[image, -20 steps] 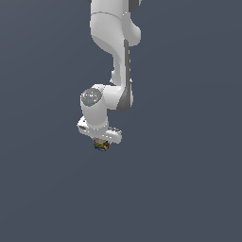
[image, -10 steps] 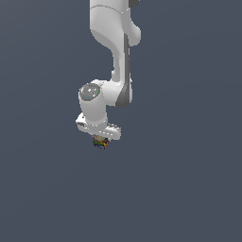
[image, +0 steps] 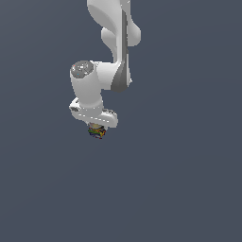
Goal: Pick up the object and move it to a goal position.
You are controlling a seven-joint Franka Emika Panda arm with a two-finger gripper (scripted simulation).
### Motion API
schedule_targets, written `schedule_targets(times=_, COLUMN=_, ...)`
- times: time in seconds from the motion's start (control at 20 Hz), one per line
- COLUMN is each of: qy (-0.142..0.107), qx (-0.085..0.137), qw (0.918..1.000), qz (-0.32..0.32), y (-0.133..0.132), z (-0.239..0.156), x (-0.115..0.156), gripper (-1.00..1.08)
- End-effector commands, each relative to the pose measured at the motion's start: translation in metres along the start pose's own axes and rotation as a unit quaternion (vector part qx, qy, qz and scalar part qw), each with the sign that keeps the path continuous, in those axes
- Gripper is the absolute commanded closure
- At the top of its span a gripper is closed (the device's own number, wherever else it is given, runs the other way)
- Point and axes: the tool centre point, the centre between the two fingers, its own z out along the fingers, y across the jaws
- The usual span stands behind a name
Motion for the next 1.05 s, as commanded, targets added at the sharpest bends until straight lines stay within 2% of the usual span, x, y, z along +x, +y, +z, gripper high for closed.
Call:
schedule_targets(times=0.0, qy=0.002, qx=0.000, qw=1.0000, qz=0.000, y=0.007, z=-0.025, x=-0.006, gripper=1.08)
schedule_targets(times=0.55, qy=0.002, qx=0.000, qw=1.0000, qz=0.000, y=0.033, z=-0.108, x=-0.029, gripper=1.08)
schedule_targets(times=1.0, qy=0.003, qx=0.000, qw=1.0000, qz=0.000, y=0.040, z=-0.132, x=-0.035, gripper=1.08)
